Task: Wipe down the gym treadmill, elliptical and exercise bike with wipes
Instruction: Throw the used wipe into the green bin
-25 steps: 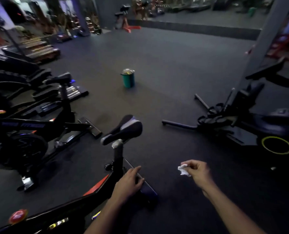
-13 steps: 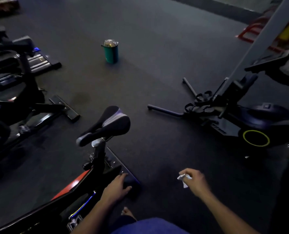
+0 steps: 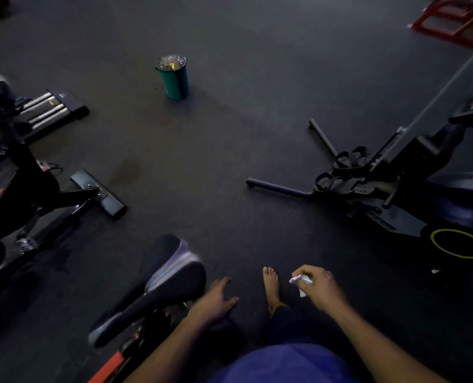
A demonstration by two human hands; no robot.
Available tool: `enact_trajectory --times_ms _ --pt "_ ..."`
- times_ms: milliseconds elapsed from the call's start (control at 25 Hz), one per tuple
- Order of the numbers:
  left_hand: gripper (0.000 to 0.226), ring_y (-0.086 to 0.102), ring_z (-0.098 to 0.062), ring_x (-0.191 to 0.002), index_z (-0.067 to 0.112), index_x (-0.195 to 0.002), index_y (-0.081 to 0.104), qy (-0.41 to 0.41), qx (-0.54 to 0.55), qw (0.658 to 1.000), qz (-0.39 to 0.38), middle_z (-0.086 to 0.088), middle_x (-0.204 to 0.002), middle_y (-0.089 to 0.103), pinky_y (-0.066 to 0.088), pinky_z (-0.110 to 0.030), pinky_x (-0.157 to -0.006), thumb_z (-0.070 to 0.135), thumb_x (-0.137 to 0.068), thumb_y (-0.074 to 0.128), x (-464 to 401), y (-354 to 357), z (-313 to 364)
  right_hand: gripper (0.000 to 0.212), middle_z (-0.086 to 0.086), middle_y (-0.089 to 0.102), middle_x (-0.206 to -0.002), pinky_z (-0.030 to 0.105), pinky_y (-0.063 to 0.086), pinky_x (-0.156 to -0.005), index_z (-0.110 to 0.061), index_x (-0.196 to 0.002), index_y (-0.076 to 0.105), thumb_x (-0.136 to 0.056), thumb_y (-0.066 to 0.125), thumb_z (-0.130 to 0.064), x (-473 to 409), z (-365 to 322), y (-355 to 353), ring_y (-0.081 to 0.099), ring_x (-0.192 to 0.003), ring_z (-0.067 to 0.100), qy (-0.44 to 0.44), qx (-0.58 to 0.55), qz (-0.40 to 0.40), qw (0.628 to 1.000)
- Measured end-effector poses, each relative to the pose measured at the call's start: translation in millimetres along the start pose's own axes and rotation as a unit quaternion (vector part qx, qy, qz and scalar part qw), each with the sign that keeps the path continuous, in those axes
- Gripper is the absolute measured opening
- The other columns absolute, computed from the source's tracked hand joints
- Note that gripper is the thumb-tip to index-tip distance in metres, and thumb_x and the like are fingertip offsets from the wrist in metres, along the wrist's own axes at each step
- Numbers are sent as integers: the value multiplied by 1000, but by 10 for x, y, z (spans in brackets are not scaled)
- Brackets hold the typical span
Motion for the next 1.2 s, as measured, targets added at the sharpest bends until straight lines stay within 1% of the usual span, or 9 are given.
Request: enact_trajectory --times_ms 120,240,440,640,800,920,1040,1120,1200 --pt "59 53 -23 -130 15 -145 45 -40 22 999 -24 -11 -146 52 43 -32 -108 39 -95 66 -553 -82 359 11 -10 72 -72 22 54 -60 -34 -80 72 -88 73 -26 -803 -118 -374 66 -63 -2 12 3 -15 1000" --pt "65 47 -21 -137 21 -152 38 -12 -16 999 -46 -5 -151 44 38 -31 -112 46 -96 61 -971 -338 808 10 -6 70 -64 22 52 -58 -33 -77 72 -85 75 -29 -1503 -355 -810 67 -59 3 6 16 -32 999" --pt "61 48 -22 -136 25 -149 40 2 -8 998 56 -3 -150 45 41 -40 -111 49 -96 58 -1938 -1697 1018 14 -17 64 -56 11 41 -50 -34 -74 72 -84 77 -26 -2703 -1141 -1132 62 -57 -2 -34 74 -59 995" --pt "60 47 -22 -137 23 -150 42 -57 57 988 133 -1 -149 45 41 -39 -110 43 -96 60 -2580 -2907 308 13 -24 63 -61 8 39 -50 -27 -83 72 -88 66 -17 -3722 -2219 -543 58 -57 -13 -96 149 -172 969" --pt "61 49 -22 -134 23 -150 41 -113 96 981 122 -2 -149 46 43 -40 -109 42 -96 62 -2953 -3681 -443 11 -12 68 -79 19 43 -57 -32 -82 67 -88 67 -23 -4680 -3359 -31 61 -66 2 -136 235 -237 933" --pt "65 49 -22 -134 23 -153 38 -127 103 981 103 -3 -150 45 43 -37 -108 45 -97 62 -3039 -4439 -798 21 -11 71 -91 22 50 -65 -34 -80 68 -88 62 -16 -5220 -4435 287 65 -81 8 -194 269 -278 902" --pt "66 50 -23 -133 24 -152 38 -151 104 976 119 -5 -148 47 43 -37 -108 45 -95 65 -3306 -5376 -1237 23 -10 73 -93 32 58 -71 -30 -82 71 -91 59 -12 -5724 -5530 525 68 -78 8 -229 212 -283 907" --pt "65 53 -24 -131 24 -150 41 -158 120 969 148 -7 -146 50 44 -37 -107 43 -94 67 -3563 -5988 -1452 17 -9 72 -81 28 56 -63 -29 -84 72 -89 63 -15 -6088 -6088 628 68 -70 6 -226 179 -261 921" --pt "65 55 -24 -129 25 -149 42 -162 139 963 162 -6 -145 50 46 -38 -107 44 -93 68 -3890 -6530 -1653 9 -9 69 -80 25 54 -63 -26 -85 72 -88 68 -19 -6504 -6509 772 67 -69 5 -229 167 -255 924"
Point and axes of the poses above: each hand's wrist, its own x-axis away from the middle knuckle, its own y-axis out of the palm, z = x × y, the point moved 7 cm from there along -x, towards the middle knuckle
